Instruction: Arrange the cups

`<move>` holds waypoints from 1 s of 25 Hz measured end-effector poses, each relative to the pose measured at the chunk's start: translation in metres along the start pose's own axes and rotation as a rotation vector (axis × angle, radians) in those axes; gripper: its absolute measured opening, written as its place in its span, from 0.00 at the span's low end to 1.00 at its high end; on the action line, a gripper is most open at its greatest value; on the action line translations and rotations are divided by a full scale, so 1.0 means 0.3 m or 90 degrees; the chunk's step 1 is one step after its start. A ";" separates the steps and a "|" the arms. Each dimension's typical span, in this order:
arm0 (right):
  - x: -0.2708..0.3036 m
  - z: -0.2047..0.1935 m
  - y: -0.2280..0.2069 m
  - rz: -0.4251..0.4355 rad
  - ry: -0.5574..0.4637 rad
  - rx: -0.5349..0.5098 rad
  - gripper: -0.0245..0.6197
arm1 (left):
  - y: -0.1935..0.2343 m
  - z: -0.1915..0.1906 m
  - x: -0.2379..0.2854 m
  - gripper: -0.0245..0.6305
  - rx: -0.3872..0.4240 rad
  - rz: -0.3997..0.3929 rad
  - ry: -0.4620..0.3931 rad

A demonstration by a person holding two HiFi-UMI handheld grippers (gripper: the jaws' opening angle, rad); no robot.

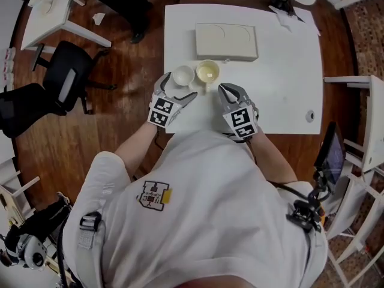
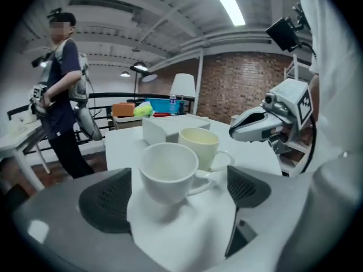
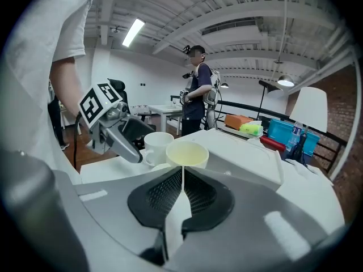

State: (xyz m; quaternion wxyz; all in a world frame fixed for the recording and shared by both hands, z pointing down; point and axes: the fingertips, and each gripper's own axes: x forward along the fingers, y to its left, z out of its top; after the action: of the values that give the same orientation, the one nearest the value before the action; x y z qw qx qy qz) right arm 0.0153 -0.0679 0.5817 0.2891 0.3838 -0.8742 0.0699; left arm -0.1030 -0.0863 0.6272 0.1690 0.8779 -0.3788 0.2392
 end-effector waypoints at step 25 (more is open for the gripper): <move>0.000 -0.022 0.056 0.054 0.010 -0.001 0.04 | 0.014 -0.097 -0.042 0.13 0.165 0.076 0.005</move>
State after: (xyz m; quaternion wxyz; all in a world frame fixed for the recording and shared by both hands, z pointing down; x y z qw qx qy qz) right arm 0.0064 -0.0540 0.5888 0.2930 0.3457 -0.8874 0.0841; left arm -0.1221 -0.0678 0.6451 0.0410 0.8673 -0.3960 0.2988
